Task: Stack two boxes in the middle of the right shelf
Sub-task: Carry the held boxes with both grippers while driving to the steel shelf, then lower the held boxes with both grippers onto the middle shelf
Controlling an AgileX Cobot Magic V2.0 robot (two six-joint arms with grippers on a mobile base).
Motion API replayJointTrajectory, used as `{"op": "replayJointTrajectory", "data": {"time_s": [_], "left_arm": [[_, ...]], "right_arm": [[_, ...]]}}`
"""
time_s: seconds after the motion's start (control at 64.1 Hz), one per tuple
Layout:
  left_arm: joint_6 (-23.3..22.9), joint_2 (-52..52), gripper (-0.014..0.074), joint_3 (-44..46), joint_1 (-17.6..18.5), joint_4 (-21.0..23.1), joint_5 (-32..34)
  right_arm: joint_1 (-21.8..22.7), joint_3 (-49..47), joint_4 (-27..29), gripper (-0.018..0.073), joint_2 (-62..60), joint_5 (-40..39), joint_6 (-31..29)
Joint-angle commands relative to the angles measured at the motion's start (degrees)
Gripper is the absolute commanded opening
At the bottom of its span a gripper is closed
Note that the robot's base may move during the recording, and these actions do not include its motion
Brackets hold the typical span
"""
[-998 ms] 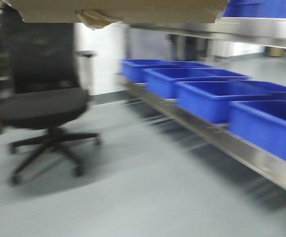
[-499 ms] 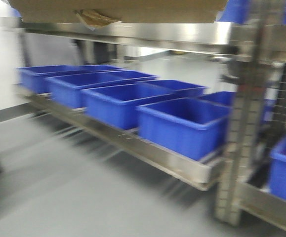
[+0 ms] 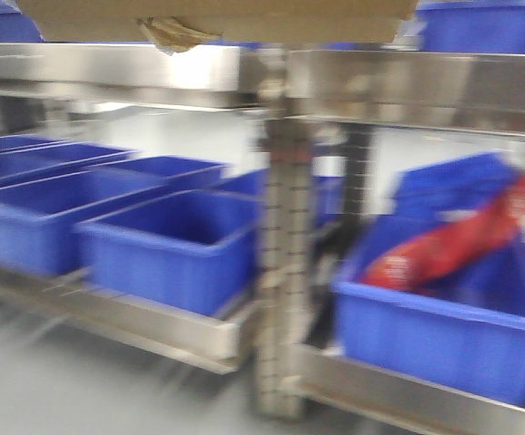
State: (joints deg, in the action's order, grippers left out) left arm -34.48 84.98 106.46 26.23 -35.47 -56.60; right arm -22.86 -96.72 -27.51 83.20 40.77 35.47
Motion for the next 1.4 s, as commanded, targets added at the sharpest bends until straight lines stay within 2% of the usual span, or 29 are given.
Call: {"op": "replayJointTrajectory", "data": {"time_s": [0.0, 1.389], "left_arm": [[-0.27, -0.54, -0.0111, 0.76, -0.31, -2.45, 0.75], [-0.27, -0.54, -0.0111, 0.76, -0.31, -2.45, 0.75]], "right_arm": [[0.46, -0.71, -2.20, -0.0153, -1.08, -2.68, 0.10], [0.46, -0.71, -2.20, -0.0153, -1.08, -2.68, 0.10]]}}
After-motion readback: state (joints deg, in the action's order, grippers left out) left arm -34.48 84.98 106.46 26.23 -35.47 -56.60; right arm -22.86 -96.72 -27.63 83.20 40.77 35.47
